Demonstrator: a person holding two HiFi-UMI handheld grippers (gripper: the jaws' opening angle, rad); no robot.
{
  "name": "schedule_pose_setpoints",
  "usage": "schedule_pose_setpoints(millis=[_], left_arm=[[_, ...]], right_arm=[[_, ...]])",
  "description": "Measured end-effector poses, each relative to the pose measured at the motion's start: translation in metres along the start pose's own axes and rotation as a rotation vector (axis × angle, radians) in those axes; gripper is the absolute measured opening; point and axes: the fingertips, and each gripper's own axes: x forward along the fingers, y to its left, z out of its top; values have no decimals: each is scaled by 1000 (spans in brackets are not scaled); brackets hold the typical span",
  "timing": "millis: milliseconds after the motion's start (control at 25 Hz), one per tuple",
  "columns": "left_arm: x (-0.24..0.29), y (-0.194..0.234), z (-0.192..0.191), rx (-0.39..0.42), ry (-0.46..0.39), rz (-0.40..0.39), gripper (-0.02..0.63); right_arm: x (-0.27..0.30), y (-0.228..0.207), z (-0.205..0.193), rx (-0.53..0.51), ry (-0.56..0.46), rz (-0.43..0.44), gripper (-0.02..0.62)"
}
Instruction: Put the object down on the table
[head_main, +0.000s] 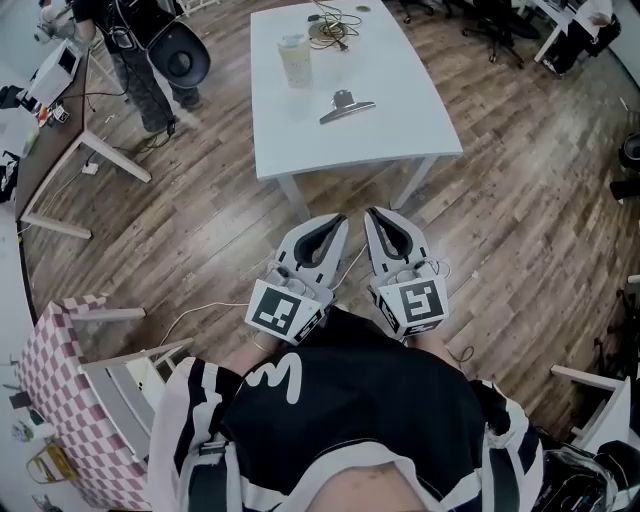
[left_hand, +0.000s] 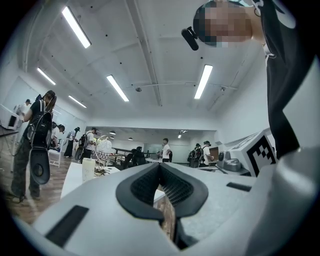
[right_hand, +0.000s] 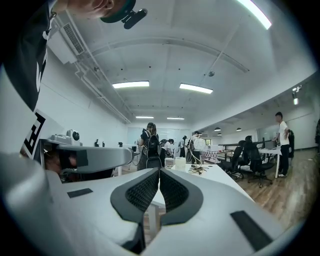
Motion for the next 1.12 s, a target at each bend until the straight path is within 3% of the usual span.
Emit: schedule_pose_setpoints(millis=[480,720,1120], left_arm=[[-34,7,9,2,-18,5,5],[-73,17,10,-14,-14,12,5],[-114,38,35,21,-78,65,5]], right_arm=[[-1,32,9,-12,0,10,21],[-1,71,14,-32,11,12,21],[-3,113,37,-95,-40,45,21]])
